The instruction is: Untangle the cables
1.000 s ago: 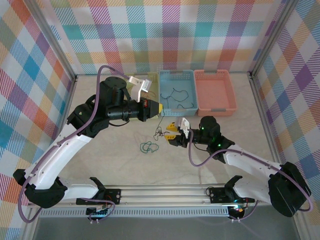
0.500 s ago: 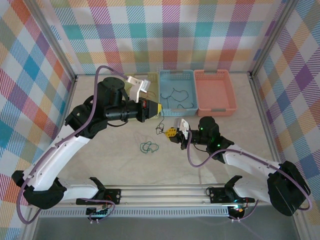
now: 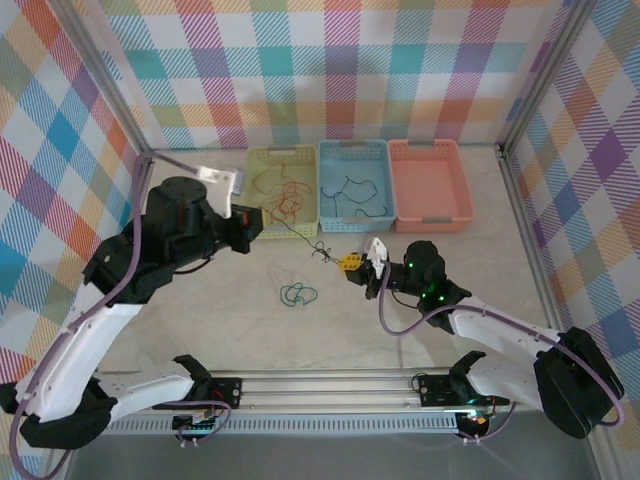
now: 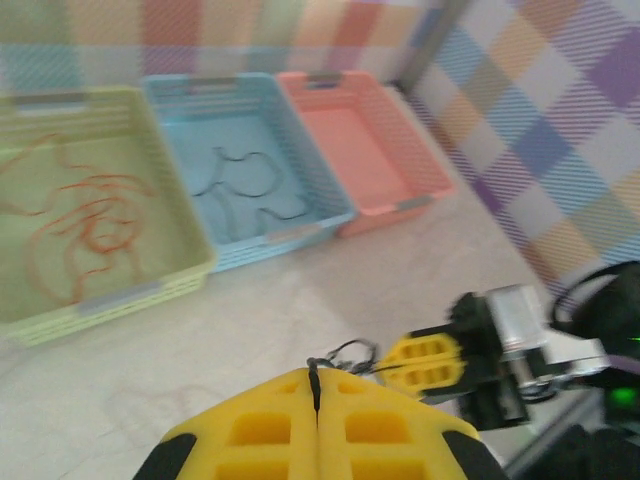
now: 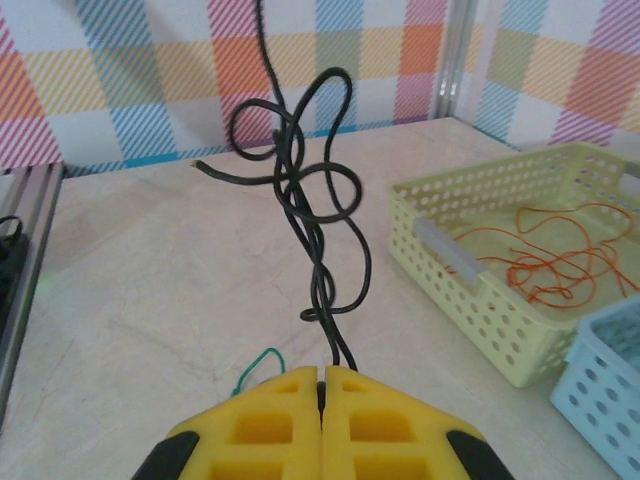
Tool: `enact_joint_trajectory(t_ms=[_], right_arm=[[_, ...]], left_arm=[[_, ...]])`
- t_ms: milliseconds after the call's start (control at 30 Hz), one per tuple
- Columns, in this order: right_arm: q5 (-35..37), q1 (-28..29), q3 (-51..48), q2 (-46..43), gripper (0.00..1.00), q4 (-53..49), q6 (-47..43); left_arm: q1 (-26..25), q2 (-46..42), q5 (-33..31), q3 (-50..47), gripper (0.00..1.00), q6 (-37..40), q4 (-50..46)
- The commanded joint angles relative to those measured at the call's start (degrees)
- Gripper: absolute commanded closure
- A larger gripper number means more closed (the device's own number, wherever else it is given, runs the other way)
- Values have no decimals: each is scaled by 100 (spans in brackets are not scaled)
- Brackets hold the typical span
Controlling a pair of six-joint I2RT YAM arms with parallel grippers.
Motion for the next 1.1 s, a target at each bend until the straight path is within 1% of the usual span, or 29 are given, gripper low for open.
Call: enact_joint_trajectory(t_ms=[0, 100, 167, 233, 300, 400, 500, 567, 633, 700, 800, 833, 900, 1000, 1067], right_arm=[[234, -203, -101, -66, 100, 365, 575], [374, -430, -194, -94, 100, 469, 931], [405, -601, -298, -162, 100, 774, 1167], [430, -723, -358, -196, 100, 873, 1362], [493, -774, -359, -216, 100, 857, 1500], [791, -815, -354, -283, 100, 722, 1672], [1019, -835, -335, -372, 100, 558, 1571], [1351, -848, -306, -374, 100, 264, 1697], [1449, -914, -336, -374, 100, 247, 1674], [1431, -962, -341, -337, 100, 224, 1630], [1004, -964, -331, -302, 100, 373, 1510], [962, -964, -326, -312, 100, 393, 1549], [1147, -964, -306, -367, 100, 211, 1474], [1722, -964, -276, -383, 100, -107, 1259], [1892, -964, -243, -333, 100, -235, 1185]], left_arm=[[278, -375, -685, -205, 100, 271, -295], [480, -607, -876, -340, 100, 371, -441], [601, -768, -1027, -472, 100, 430, -496], [689, -908, -1020, -598, 100, 462, -492], [736, -990, -1040, -678, 100, 461, -544], [762, -1128, -1207, -788, 100, 479, -595], [781, -1256, -1243, -869, 100, 471, -597], [781, -1302, -1330, -866, 100, 476, -637], [781, -1364, -1395, -852, 100, 475, -650], [781, -1427, -1462, -823, 100, 470, -680], [785, -1487, -1559, -748, 100, 502, -769], [786, -1494, -1644, -725, 100, 518, -810], [785, -1541, -1797, -687, 100, 556, -878], [785, -1647, -2036, -570, 100, 602, -983], [787, -1727, -2162, -494, 100, 632, -1023]])
